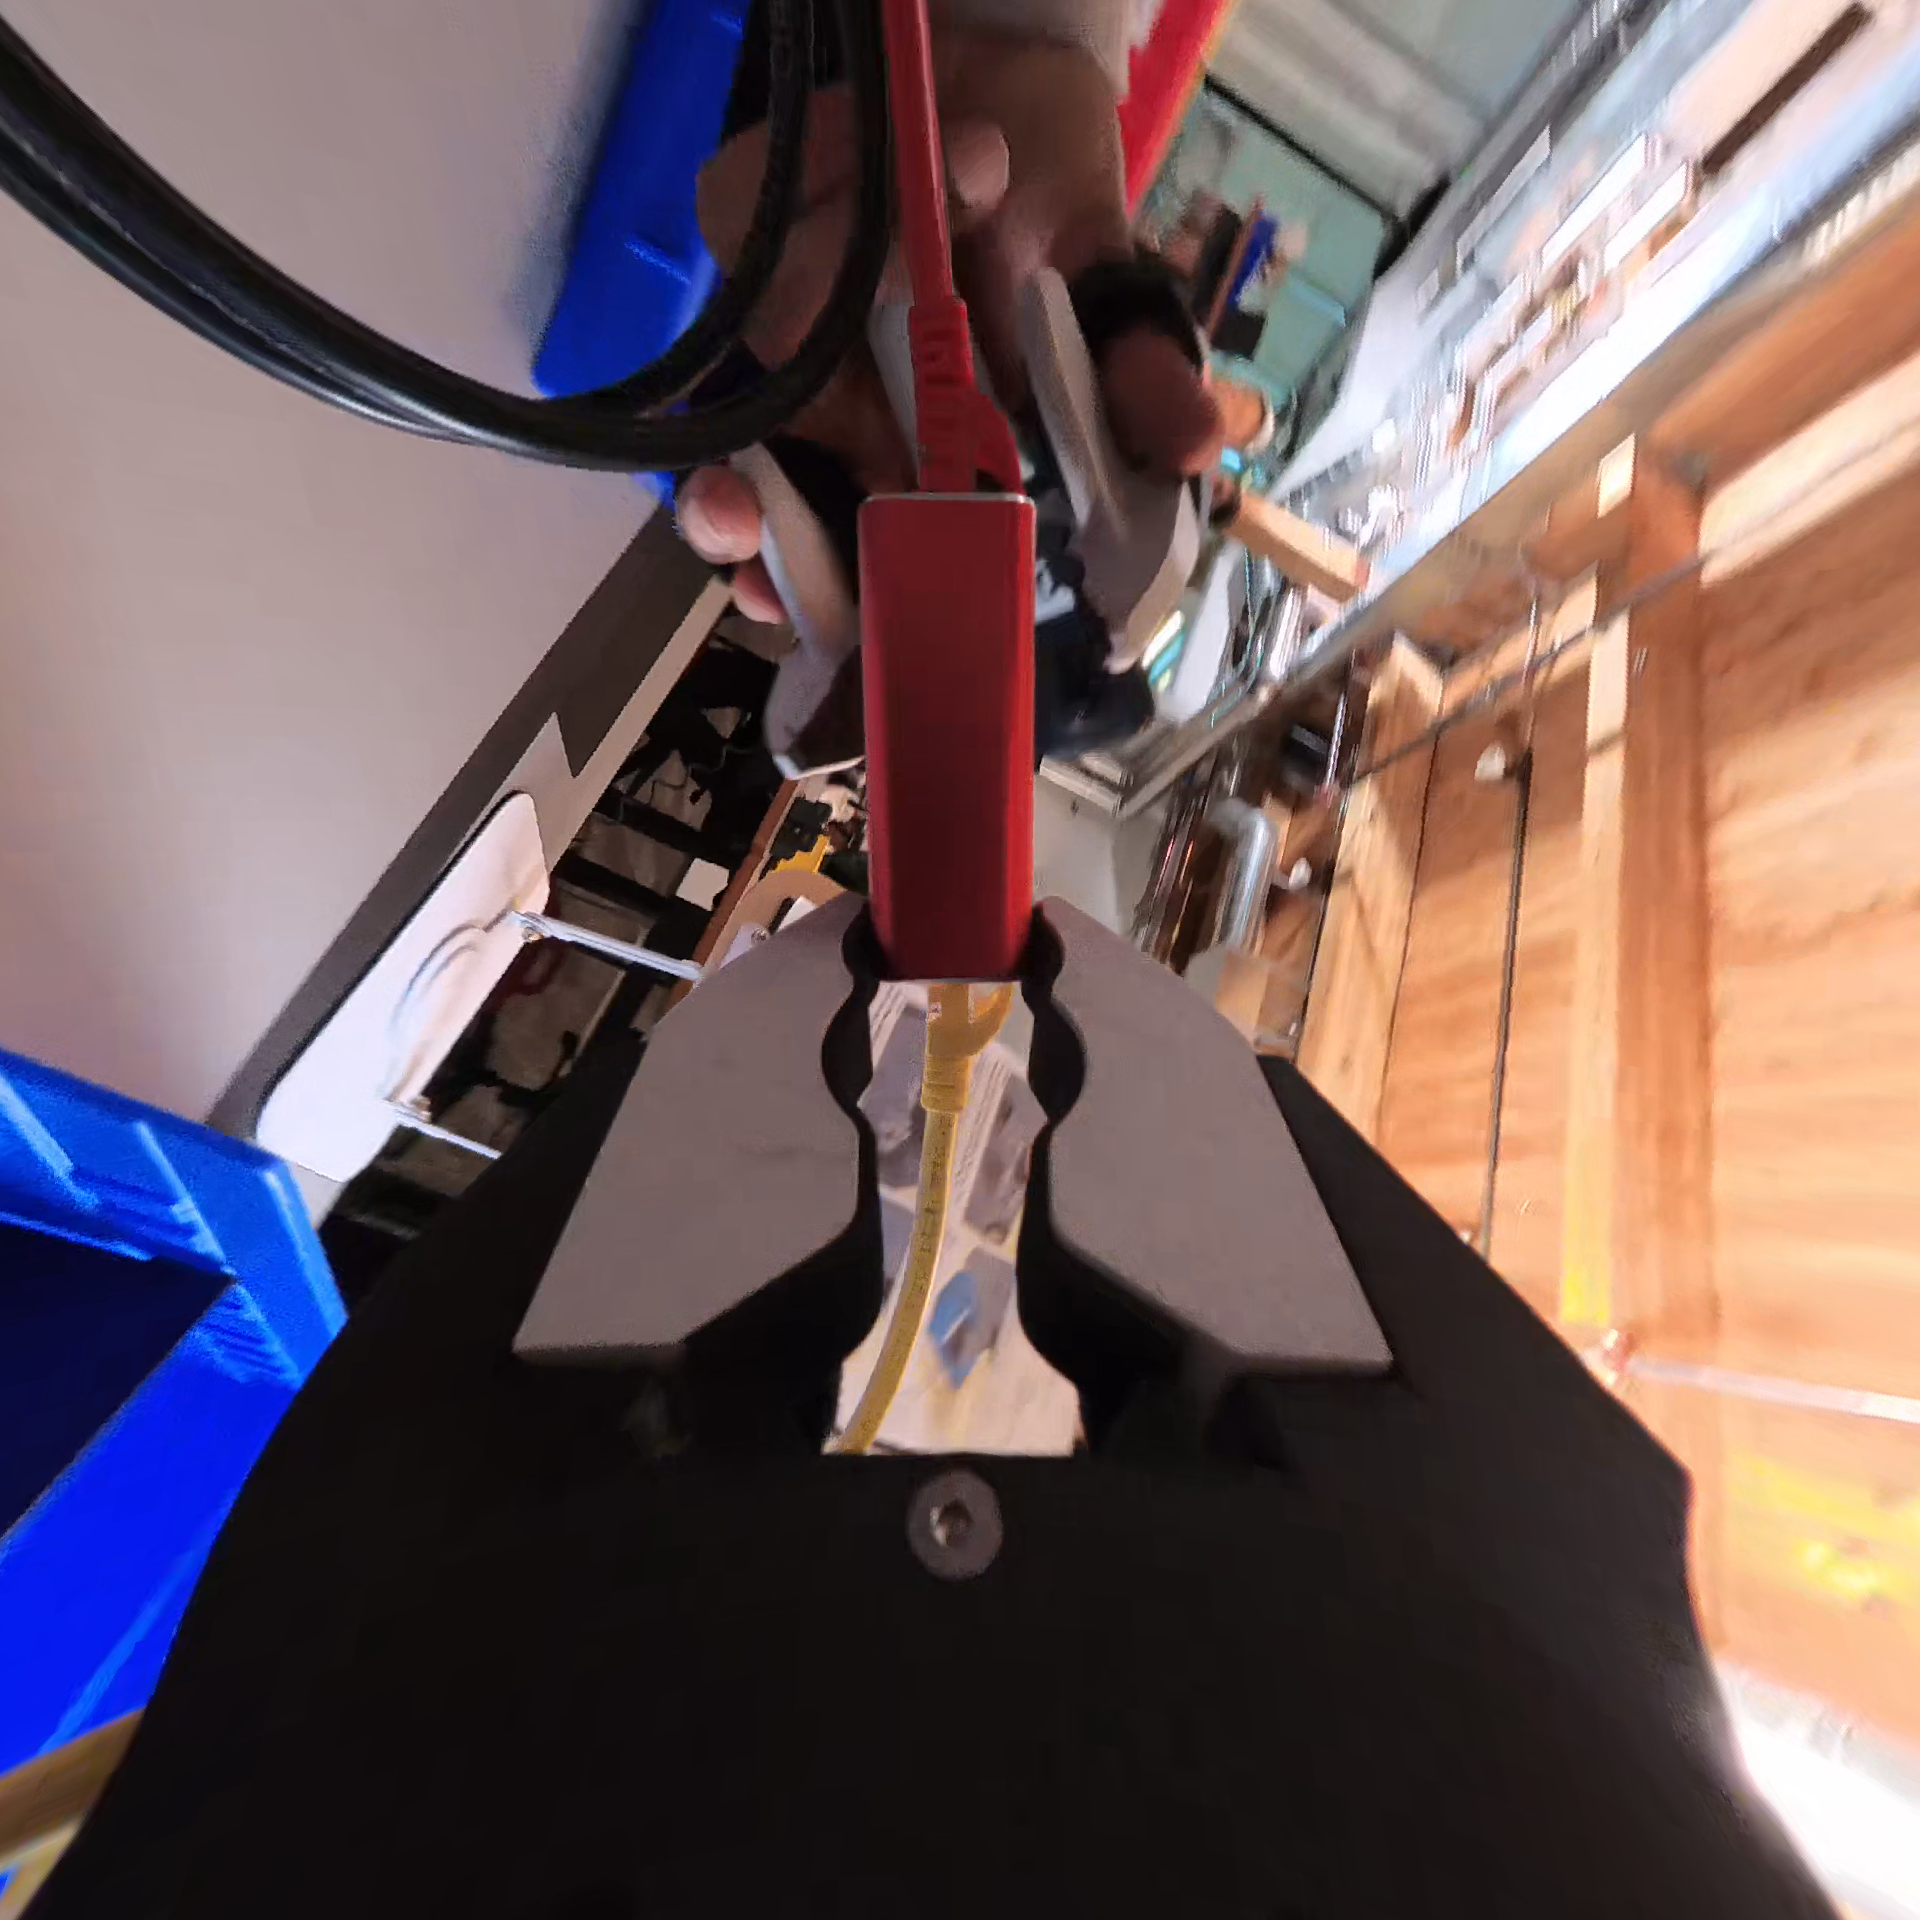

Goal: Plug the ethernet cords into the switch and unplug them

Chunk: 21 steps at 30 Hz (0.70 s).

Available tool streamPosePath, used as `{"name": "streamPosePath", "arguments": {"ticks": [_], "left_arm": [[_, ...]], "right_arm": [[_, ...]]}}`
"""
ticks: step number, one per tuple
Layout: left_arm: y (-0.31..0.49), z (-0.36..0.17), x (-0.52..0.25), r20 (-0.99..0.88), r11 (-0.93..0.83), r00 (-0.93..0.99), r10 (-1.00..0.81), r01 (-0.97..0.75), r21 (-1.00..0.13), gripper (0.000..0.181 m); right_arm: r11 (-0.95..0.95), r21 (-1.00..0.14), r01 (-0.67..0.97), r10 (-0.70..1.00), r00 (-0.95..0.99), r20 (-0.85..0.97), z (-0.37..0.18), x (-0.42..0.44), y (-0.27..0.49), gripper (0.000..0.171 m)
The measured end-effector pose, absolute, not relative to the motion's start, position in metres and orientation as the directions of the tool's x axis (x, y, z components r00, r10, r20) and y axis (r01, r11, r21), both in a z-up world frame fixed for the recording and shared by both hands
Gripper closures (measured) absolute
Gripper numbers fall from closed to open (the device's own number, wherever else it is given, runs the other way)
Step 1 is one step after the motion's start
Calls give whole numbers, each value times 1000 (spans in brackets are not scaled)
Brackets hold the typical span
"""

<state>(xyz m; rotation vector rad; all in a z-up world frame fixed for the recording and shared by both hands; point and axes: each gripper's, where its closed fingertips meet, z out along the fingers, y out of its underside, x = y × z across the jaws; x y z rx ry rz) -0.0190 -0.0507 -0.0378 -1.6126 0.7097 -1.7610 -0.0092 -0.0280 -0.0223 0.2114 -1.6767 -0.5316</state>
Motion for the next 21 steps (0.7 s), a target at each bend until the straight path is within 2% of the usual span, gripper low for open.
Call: {"name": "streamPosePath", "arguments": {"ticks": [1,3,4,5,8,10,12,13,16,19,21], "left_arm": [[-56,-42,-8,658,-664,-88,-748,61,-745,126],[-61,-43,9,644,-653,-130,-754,35,-757,147],[-59,-41,13,635,-643,-119,-764,50,-764,148],[-53,-38,15,611,-616,-80,-788,83,-784,149],[-42,-26,15,475,-461,81,-876,149,-875,152],[-36,-19,10,389,-363,193,-901,157,-919,153],[-31,-16,7,289,-259,306,-907,135,-956,153],[-29,-13,6,265,-231,333,-905,139,-963,154],[-19,-8,1,240,-185,431,-870,166,-969,153],[-15,-7,-5,143,-89,513,-847,128,-988,154],[-13,-2,-8,100,-34,558,-824,127,-991,153]], "right_arm": [[859,496,126,-467,-204,861,-23,-7,-32,145],[829,552,92,-516,-256,817,-25,-3,-34,145],[826,552,116,-506,-278,816,-22,0,-29,144],[846,504,176,-444,-289,848,-16,3,-21,142],[902,221,371,-137,-239,961,2,16,-6,129],[884,-7,467,64,-107,992,16,26,-9,128],[853,-293,433,307,38,951,26,32,-22,130],[830,-385,403,366,126,922,33,36,-26,130],[762,-567,314,503,265,823,40,49,-35,133],[568,-780,263,767,175,618,14,45,-46,136],[378,-901,215,906,113,407,-1,40,-50,135]]}}
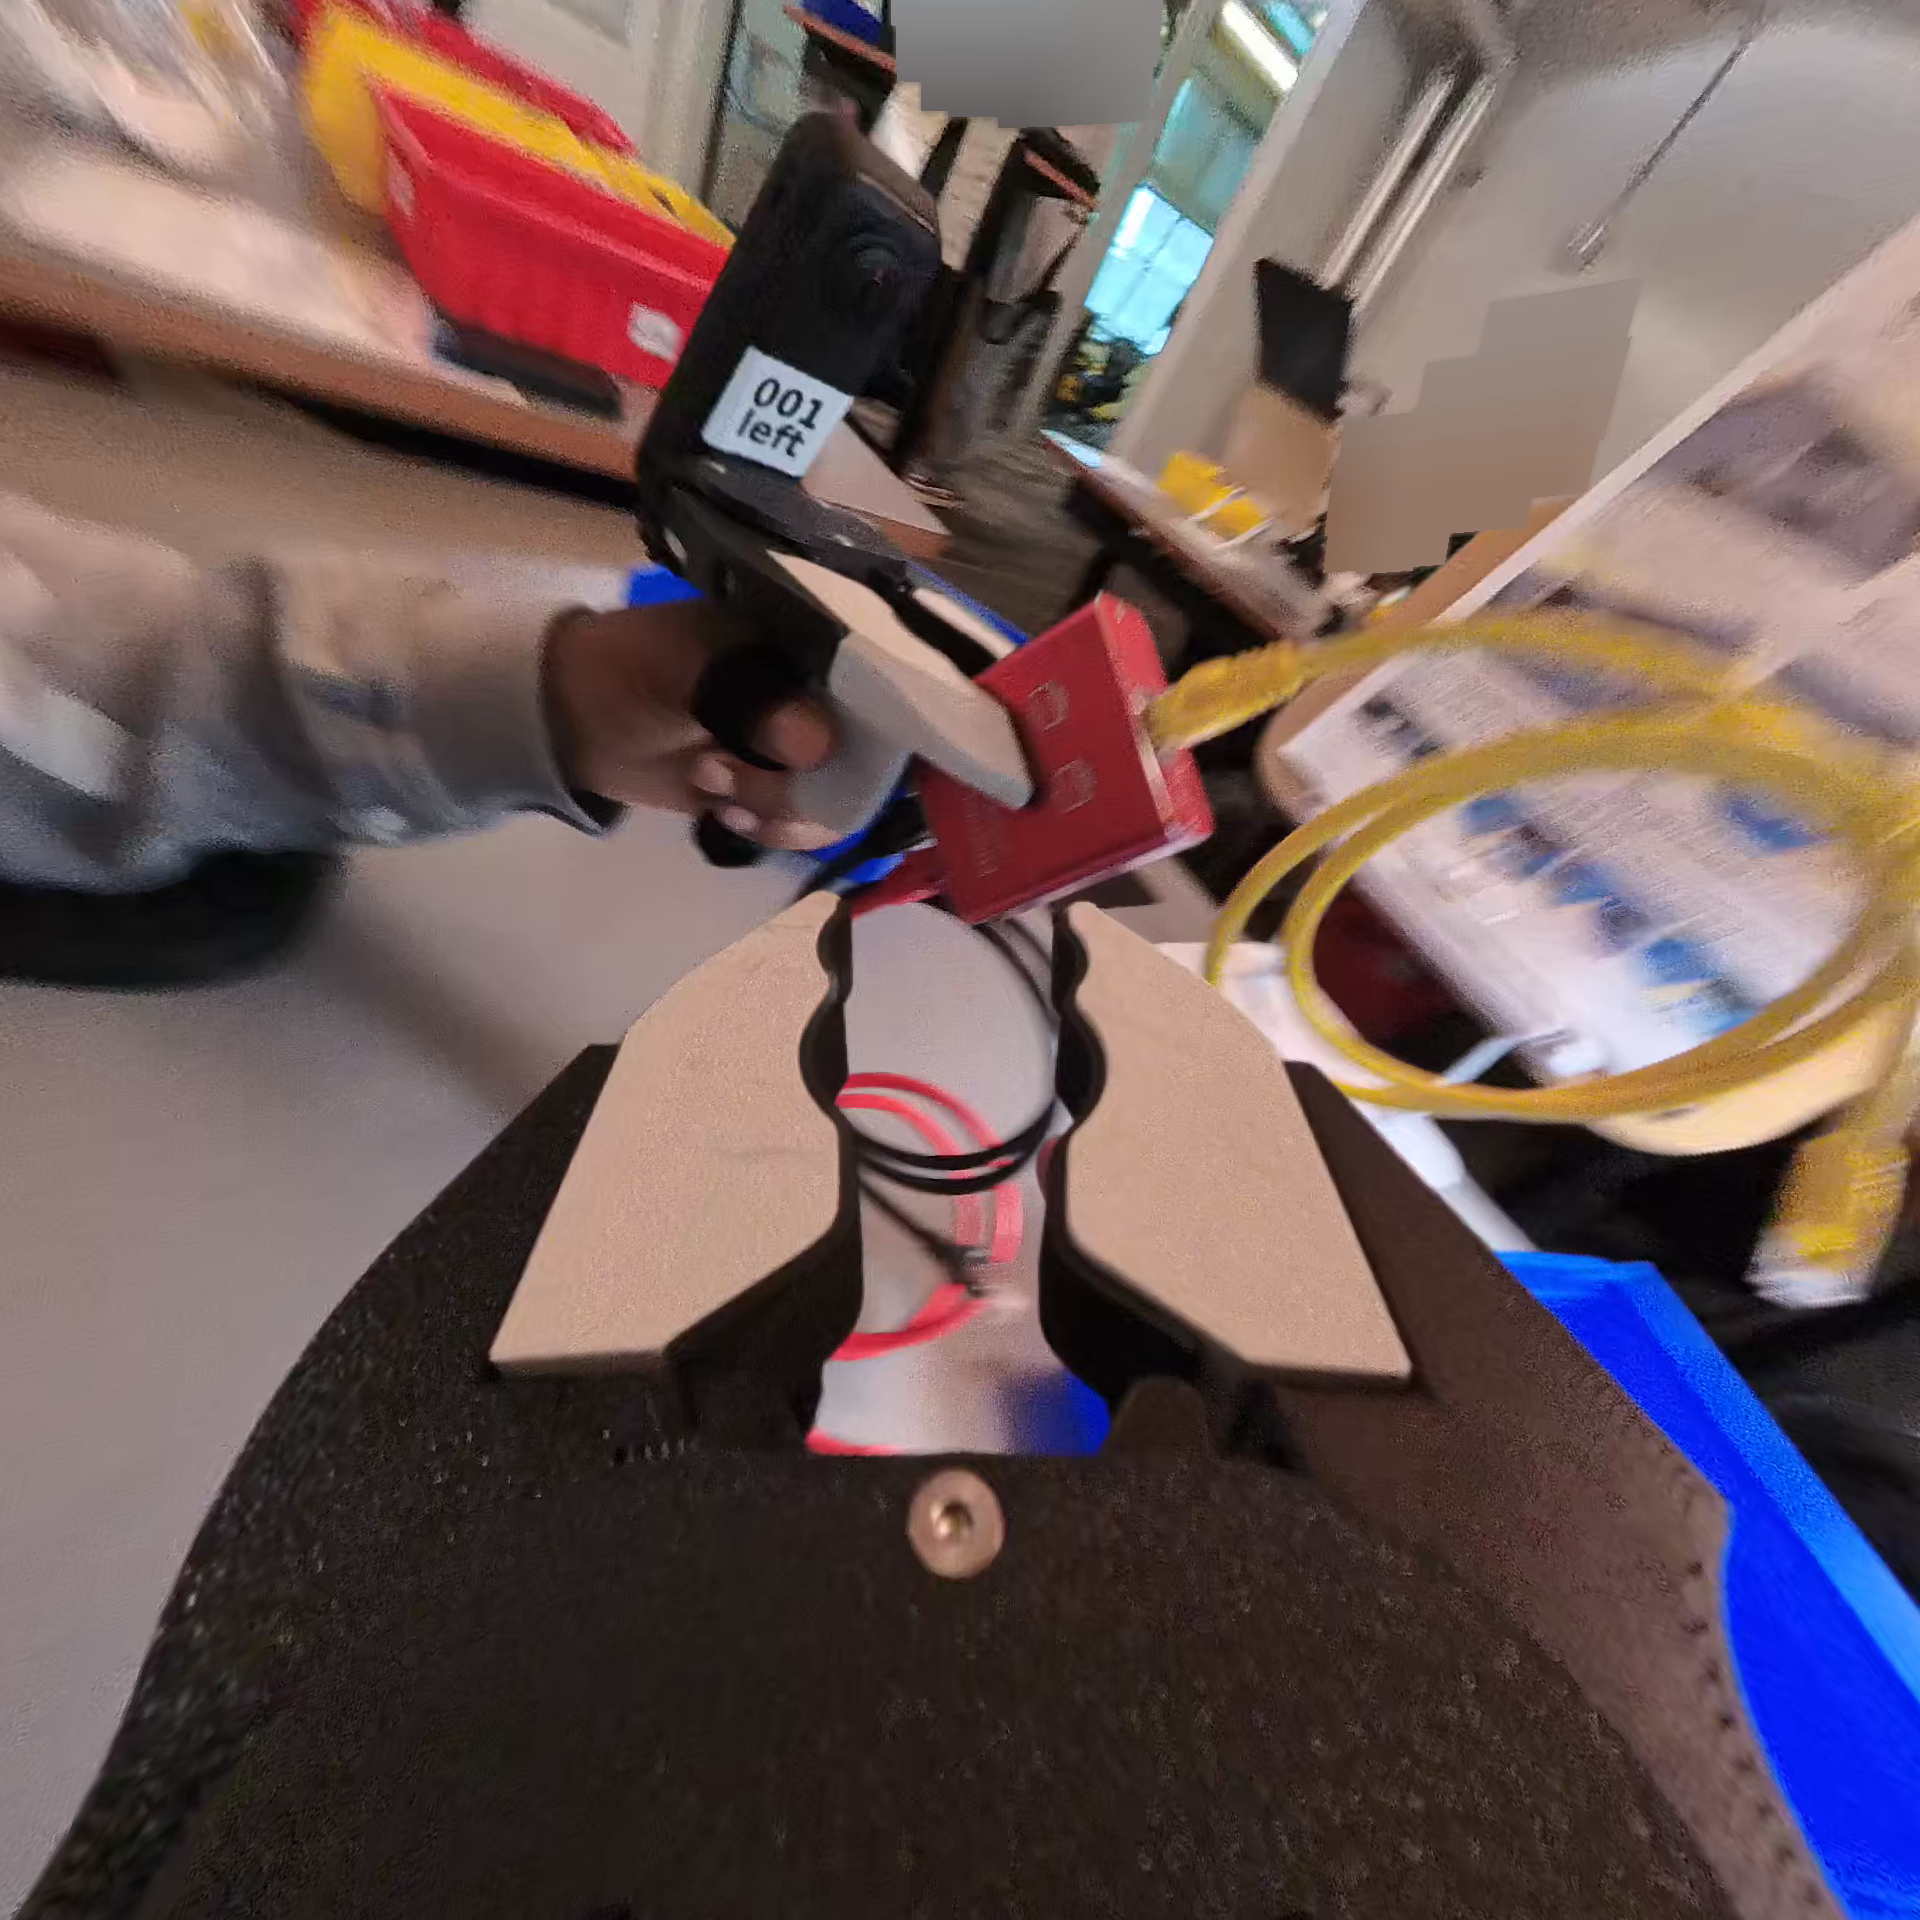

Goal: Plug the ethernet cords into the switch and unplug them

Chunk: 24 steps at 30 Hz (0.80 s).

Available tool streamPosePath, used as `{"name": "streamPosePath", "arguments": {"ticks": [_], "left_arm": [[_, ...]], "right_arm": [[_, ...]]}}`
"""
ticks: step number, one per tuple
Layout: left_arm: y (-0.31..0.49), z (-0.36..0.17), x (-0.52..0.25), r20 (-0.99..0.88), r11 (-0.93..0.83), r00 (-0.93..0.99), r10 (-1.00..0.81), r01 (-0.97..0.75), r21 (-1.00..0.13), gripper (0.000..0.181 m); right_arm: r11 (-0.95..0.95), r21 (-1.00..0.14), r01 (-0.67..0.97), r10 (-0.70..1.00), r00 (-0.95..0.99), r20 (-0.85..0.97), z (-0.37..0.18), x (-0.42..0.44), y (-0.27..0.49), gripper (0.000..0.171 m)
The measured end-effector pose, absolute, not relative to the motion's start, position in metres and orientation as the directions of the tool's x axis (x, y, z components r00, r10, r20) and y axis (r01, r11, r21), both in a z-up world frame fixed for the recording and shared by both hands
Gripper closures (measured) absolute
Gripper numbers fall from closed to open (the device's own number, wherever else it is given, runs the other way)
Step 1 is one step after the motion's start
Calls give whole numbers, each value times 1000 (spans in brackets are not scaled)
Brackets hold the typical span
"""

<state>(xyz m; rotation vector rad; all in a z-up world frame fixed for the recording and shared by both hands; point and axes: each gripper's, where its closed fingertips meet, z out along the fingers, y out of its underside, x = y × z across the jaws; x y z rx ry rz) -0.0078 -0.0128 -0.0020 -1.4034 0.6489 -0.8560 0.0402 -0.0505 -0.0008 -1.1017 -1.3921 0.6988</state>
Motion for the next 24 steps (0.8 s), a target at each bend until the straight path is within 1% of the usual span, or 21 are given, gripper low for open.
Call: {"name": "streamPosePath", "arguments": {"ticks": [2,6,8,10,15,18,21,24], "left_arm": [[-15,5,-8,58,26,579,-813,135,-990,154],[-27,20,-3,5,129,567,-823,196,-972,153],[-34,23,1,-13,159,546,-838,220,-962,153],[-39,23,6,-21,160,516,-856,228,-960,153],[-44,18,18,-37,158,480,-876,213,-964,154],[-47,18,24,-41,157,461,-886,217,-964,154],[-52,21,29,-49,164,450,-892,220,-962,154],[-57,27,32,-60,179,444,-894,231,-956,154]], "right_arm": [[209,-963,169,970,85,226,-9,35,-49,129],[58,-996,66,995,72,63,-6,24,-35,125],[22,-999,38,999,44,24,6,21,-30,126],[40,-998,54,999,1,40,19,20,-30,130],[156,-960,231,985,-106,135,32,18,-40,133],[251,-904,346,965,-166,205,34,21,-44,144],[319,-830,457,944,-232,235,34,27,-48,144],[366,-776,513,928,-267,260,38,29,-53,145]]}}
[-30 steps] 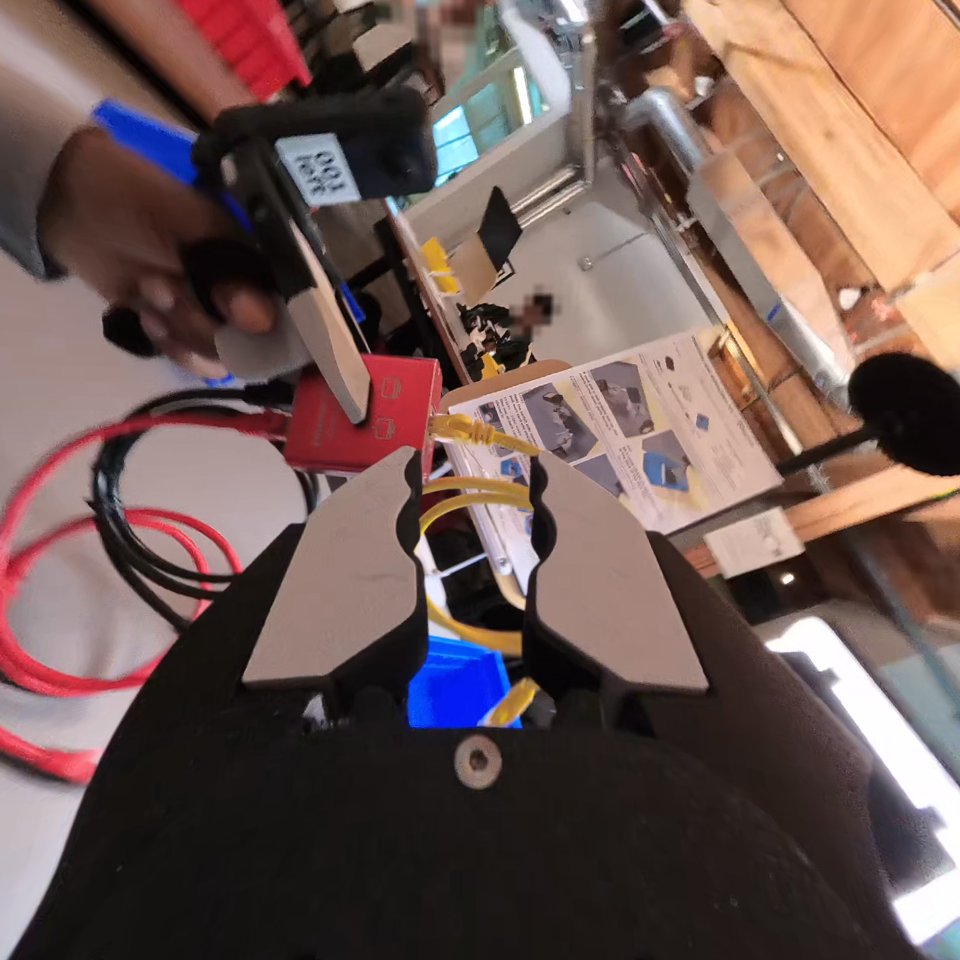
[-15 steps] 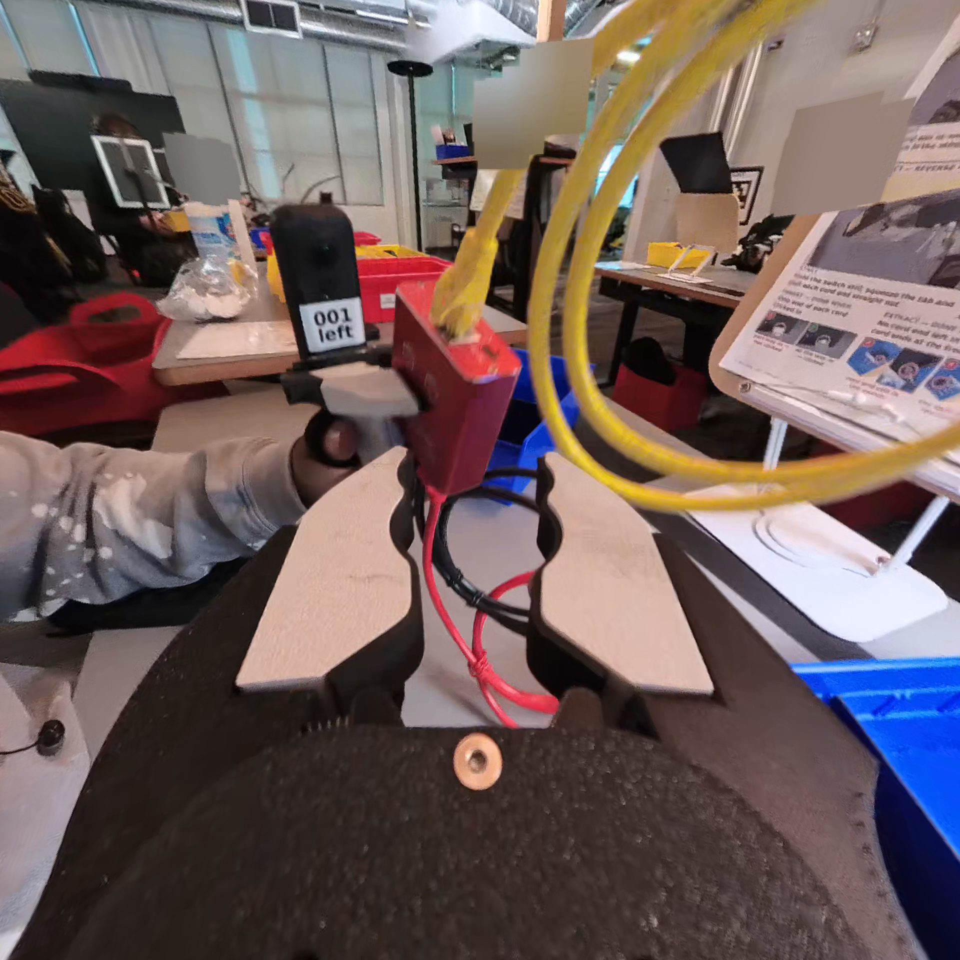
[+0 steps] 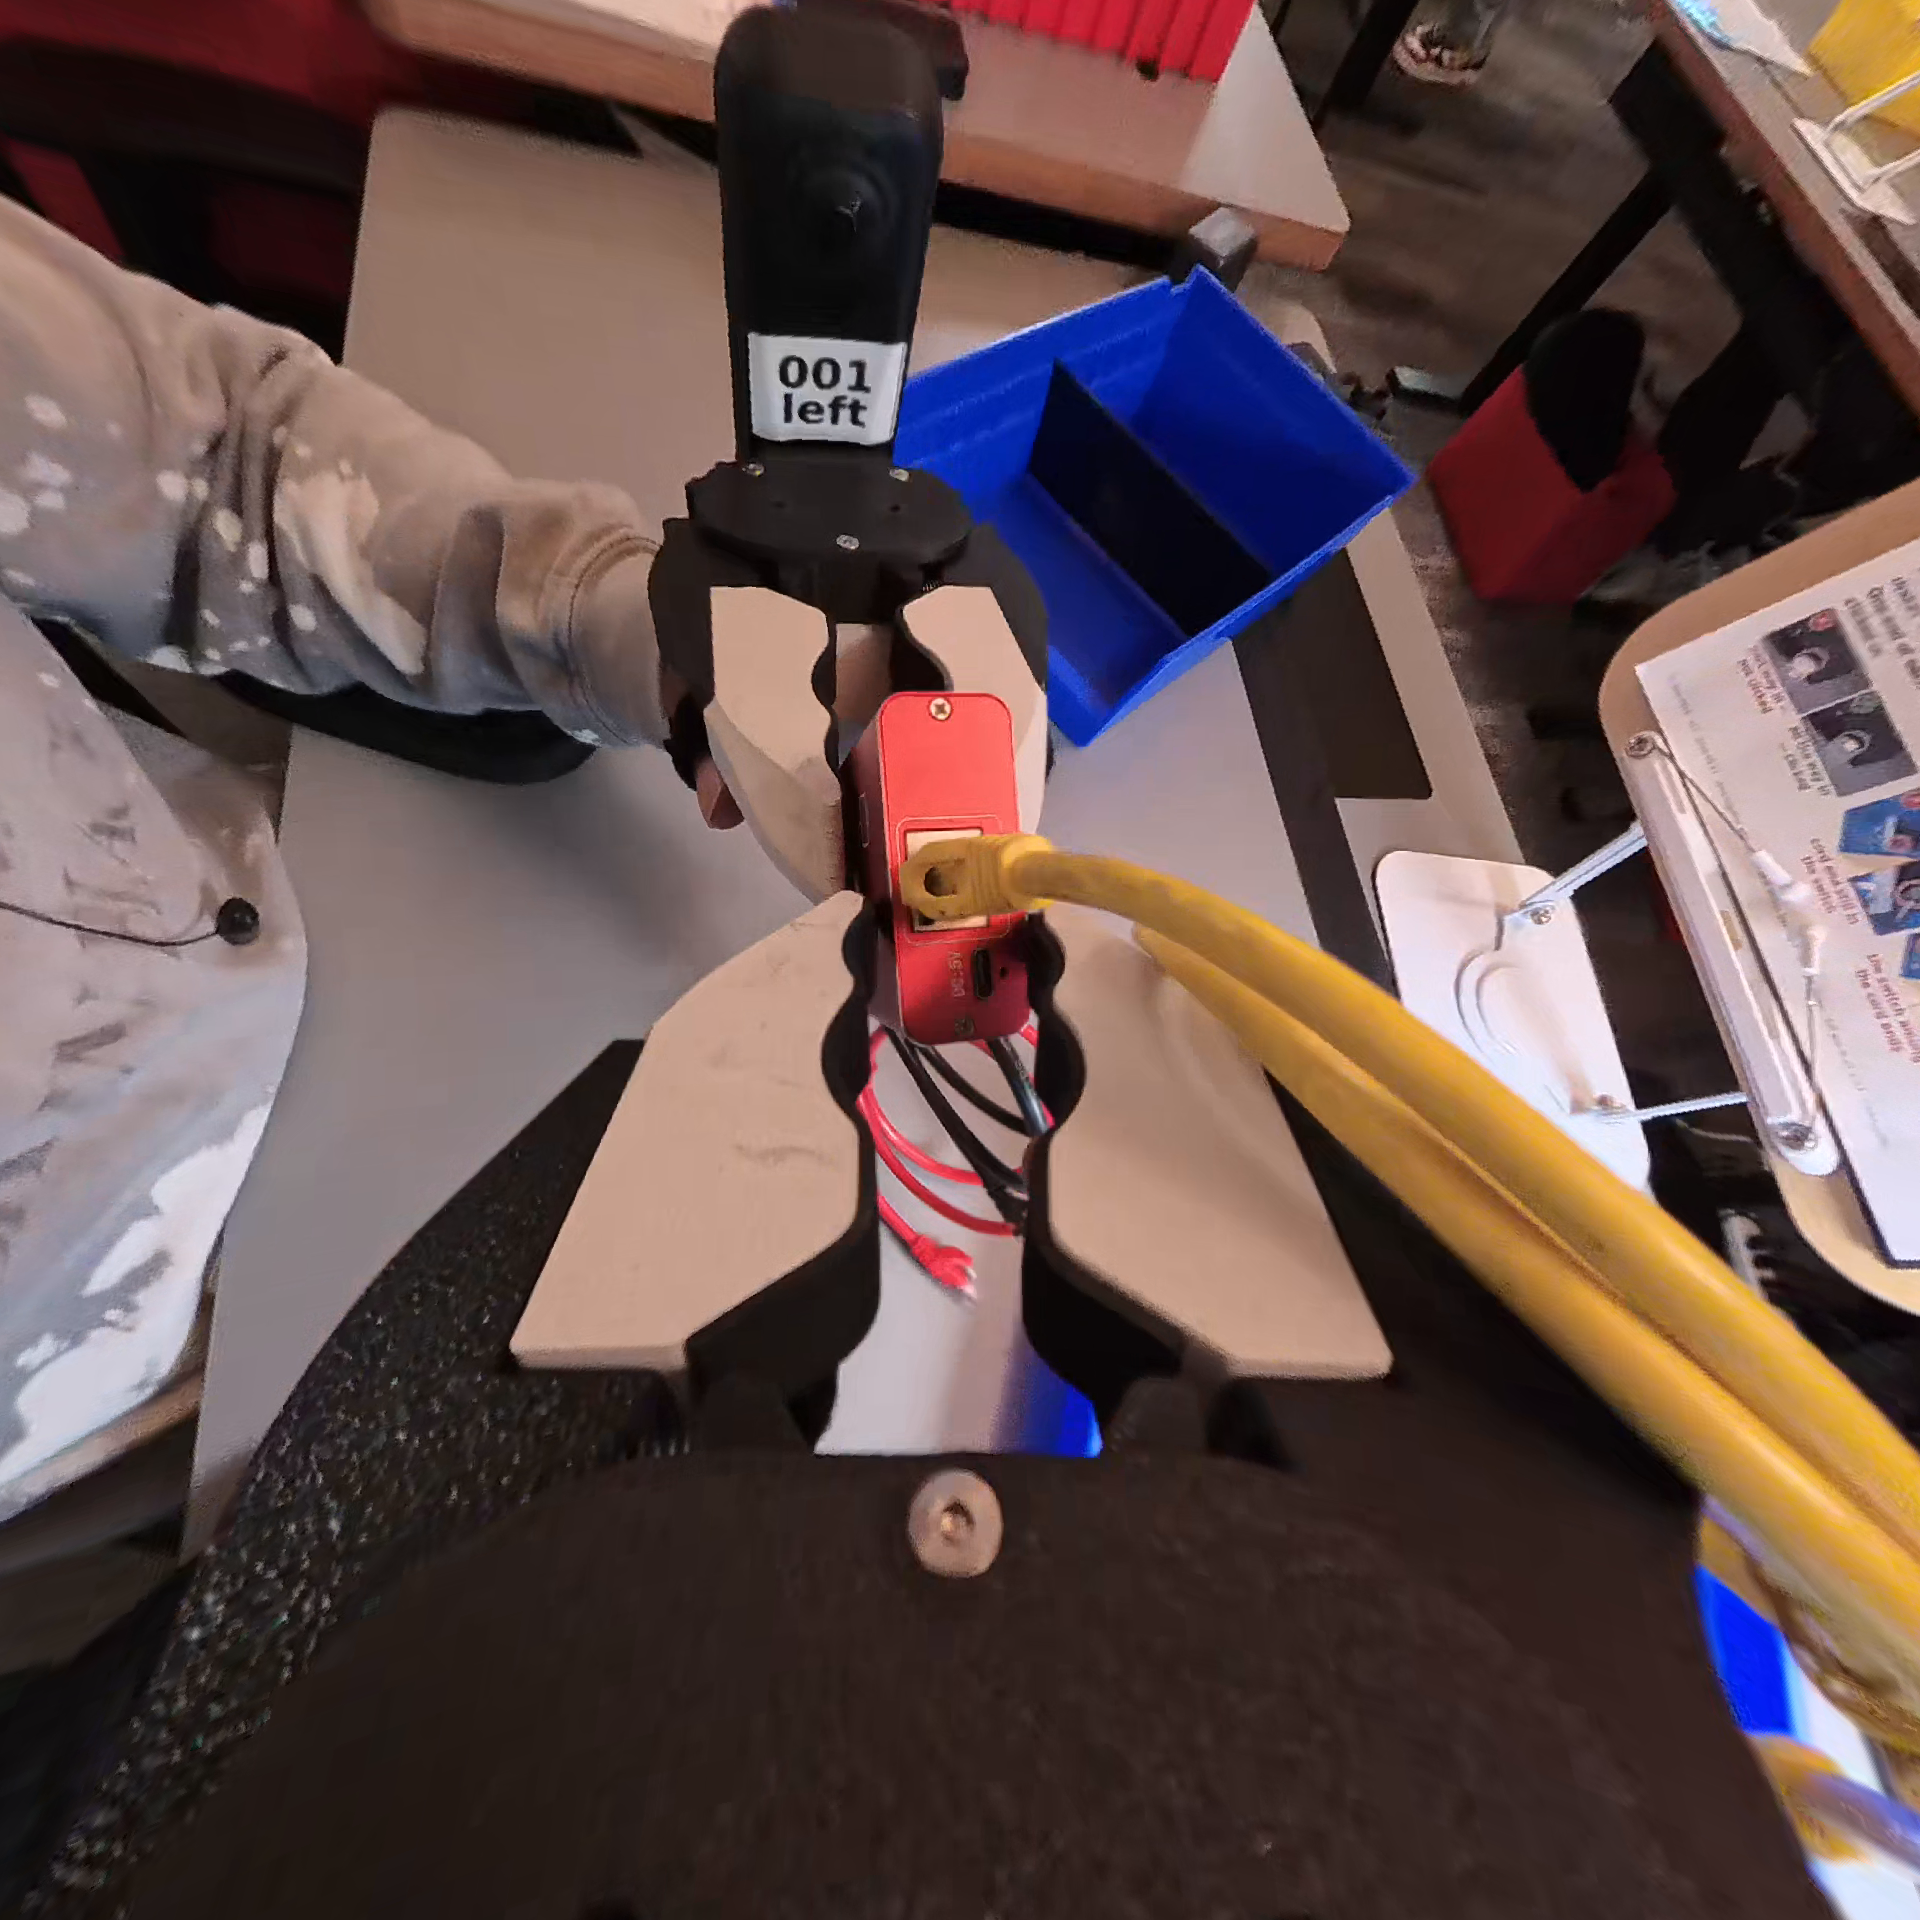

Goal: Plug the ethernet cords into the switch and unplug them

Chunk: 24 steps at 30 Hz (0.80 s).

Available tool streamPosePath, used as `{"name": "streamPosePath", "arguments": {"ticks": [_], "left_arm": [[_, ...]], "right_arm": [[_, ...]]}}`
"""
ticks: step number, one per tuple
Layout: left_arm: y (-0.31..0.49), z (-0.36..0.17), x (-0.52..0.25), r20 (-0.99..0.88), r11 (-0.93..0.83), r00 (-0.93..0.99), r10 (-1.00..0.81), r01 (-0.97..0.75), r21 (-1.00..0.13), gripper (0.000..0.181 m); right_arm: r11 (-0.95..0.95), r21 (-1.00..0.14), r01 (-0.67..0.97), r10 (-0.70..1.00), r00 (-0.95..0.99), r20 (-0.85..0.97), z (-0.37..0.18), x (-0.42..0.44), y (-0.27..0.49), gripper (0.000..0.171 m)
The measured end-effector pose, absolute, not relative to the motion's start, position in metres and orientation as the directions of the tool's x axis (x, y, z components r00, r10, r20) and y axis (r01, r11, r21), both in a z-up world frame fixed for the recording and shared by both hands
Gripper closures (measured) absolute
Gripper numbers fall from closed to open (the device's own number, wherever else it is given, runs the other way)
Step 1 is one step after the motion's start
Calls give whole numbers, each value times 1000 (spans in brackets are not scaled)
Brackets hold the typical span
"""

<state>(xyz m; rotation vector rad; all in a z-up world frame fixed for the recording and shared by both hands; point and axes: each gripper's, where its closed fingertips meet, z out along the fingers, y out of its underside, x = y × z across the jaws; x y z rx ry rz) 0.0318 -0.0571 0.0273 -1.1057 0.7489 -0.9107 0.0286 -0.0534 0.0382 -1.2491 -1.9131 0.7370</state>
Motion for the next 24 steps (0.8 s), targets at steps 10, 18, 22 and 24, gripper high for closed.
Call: {"name": "streamPosePath", "arguments": {"ticks": [10,18,22,24], "left_arm": [[-77,62,29,-80,201,443,-893,233,-952,154],[-53,79,-50,-8,167,681,-732,168,-972,134],[-50,80,-63,36,134,704,-709,184,-974,136],[-49,77,-61,53,102,696,-716,180,-978,135]], "right_arm": [[436,-660,612,900,-301,315,76,27,-75,145],[276,-608,745,918,-18,395,161,53,12,146],[194,-602,775,876,140,462,173,69,79,146],[166,-613,773,856,196,479,166,74,108,145]]}}
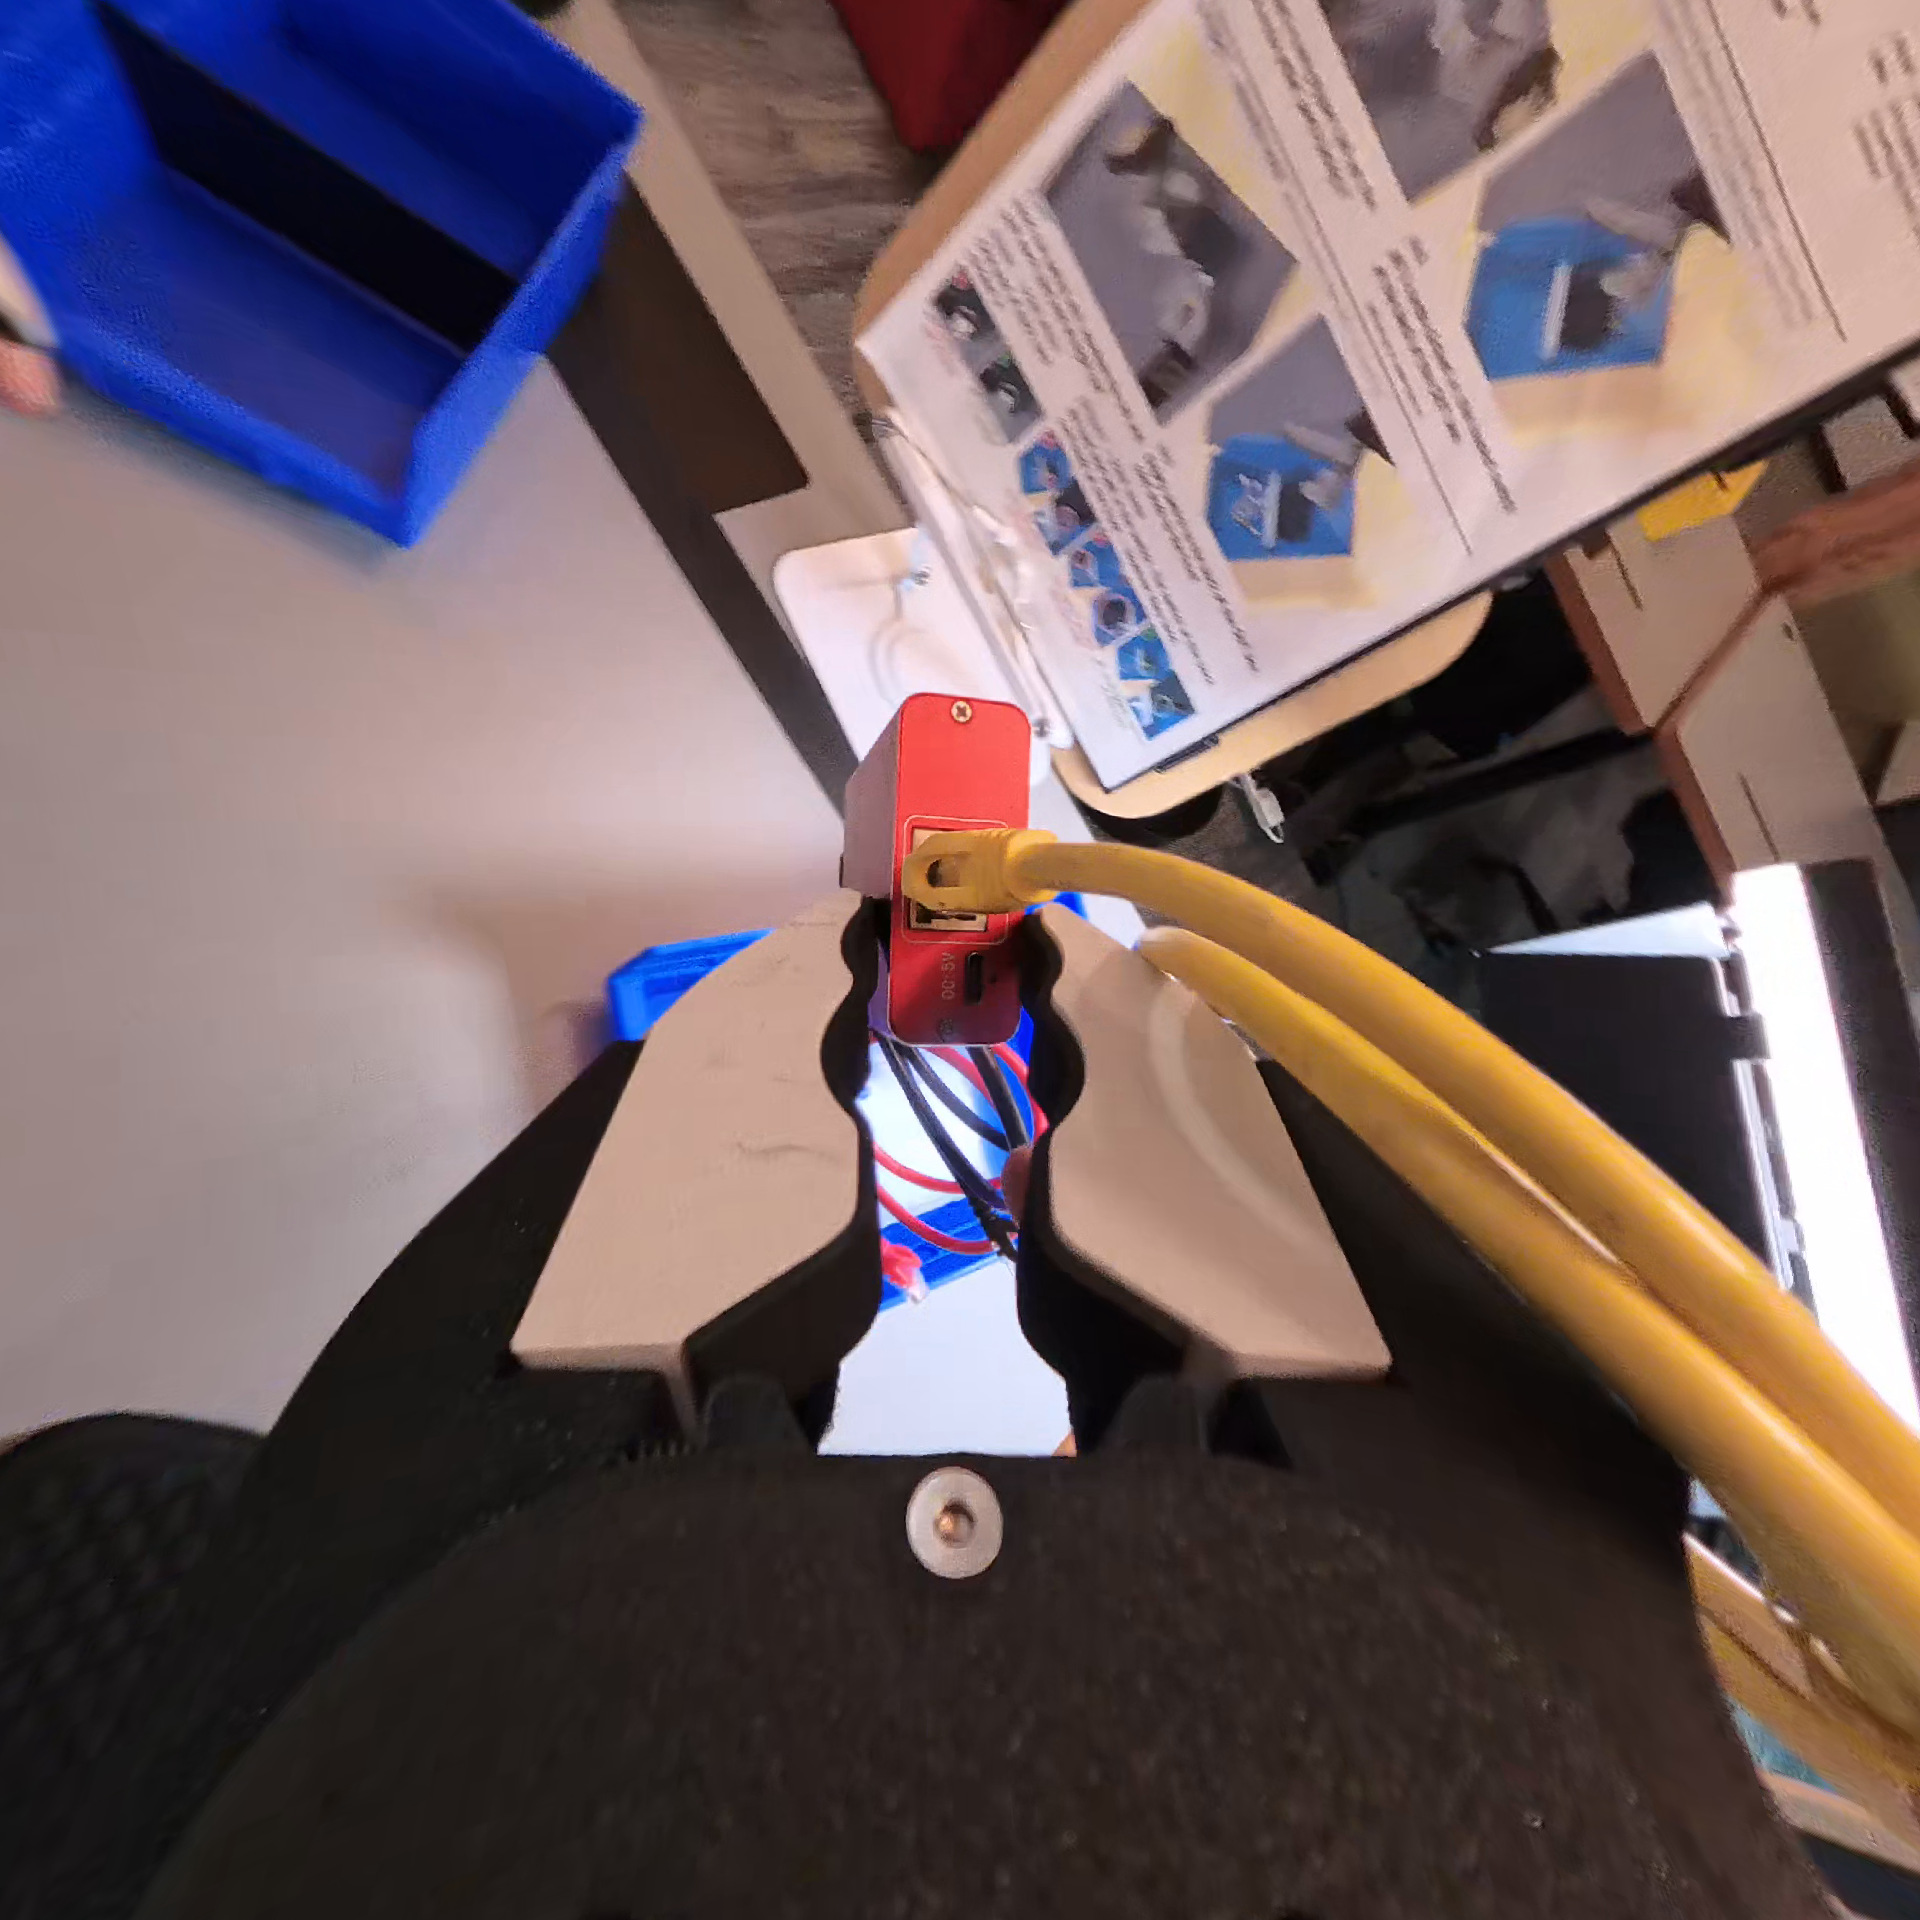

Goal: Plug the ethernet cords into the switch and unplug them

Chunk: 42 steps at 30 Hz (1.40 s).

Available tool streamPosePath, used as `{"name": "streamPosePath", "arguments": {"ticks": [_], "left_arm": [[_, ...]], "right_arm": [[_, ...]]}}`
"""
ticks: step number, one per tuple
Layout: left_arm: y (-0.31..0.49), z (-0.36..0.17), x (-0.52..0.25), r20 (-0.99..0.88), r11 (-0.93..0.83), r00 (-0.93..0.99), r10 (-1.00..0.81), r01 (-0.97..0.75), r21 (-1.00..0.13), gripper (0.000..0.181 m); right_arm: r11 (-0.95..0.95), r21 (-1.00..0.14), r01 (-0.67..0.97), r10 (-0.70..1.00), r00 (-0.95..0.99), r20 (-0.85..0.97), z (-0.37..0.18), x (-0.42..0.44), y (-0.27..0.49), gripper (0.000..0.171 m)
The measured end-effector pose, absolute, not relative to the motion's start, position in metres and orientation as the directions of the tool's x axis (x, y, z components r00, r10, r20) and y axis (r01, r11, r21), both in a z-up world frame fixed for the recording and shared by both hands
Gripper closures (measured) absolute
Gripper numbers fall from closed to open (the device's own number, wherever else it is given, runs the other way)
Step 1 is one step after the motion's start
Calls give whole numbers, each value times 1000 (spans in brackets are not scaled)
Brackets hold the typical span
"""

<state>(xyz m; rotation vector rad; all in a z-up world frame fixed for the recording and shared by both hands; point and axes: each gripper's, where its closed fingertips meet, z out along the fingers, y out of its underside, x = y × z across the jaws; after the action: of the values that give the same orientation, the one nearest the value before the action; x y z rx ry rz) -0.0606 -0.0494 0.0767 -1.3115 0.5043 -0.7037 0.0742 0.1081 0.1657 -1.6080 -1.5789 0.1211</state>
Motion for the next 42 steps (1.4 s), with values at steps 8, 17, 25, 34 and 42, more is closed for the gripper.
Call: {"name": "streamPosePath", "arguments": {"ticks": [8,17,25,34,42], "left_arm": [[-25,38,-58,94,-111,810,-578,36,-993,137],[-18,18,-62,78,-221,864,-498,-40,-974,140],[-18,15,-62,56,-233,873,-485,-68,-970,136],[-17,13,-62,57,-244,868,-493,-75,-967,134],[-16,9,-57,65,-262,858,-509,-82,-962,134]], "right_arm": [[80,-679,729,779,380,499,93,89,204,145],[-65,-725,685,771,496,400,18,96,246,145],[-290,-741,605,801,578,158,-36,91,258,145],[-526,-589,613,798,595,-94,-76,100,260,145],[-590,-513,624,773,619,-137,-84,97,268,145]]}}
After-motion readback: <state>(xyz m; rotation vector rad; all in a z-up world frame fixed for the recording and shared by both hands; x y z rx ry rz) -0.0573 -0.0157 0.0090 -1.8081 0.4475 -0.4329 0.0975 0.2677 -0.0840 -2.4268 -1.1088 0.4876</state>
